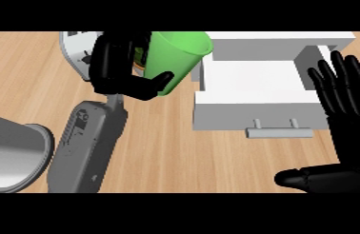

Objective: Pick up the cup, place it into the drawer and close the drawer

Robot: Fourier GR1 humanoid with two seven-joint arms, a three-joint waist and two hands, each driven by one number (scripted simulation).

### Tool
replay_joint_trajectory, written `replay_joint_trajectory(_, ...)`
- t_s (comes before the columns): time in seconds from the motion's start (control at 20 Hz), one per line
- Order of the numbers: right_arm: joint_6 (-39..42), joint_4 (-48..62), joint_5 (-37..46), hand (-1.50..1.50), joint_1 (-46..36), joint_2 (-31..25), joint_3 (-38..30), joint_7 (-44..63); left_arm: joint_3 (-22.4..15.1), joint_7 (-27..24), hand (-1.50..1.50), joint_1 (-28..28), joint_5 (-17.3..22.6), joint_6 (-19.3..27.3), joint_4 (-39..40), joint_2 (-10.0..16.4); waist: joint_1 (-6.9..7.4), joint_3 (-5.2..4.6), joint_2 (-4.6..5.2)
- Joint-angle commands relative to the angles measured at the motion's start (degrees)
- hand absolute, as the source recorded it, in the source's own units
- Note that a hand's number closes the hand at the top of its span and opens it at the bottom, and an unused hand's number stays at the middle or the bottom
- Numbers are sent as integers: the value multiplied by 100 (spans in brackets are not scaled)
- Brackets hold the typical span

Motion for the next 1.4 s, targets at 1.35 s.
replay_joint_trajectory(1.35, 267, 460, 72, -150, 147, 62, 58, -609, -1249, -704, 150, -3410, 1322, 1562, 4590, -12, -315, 5, 89)
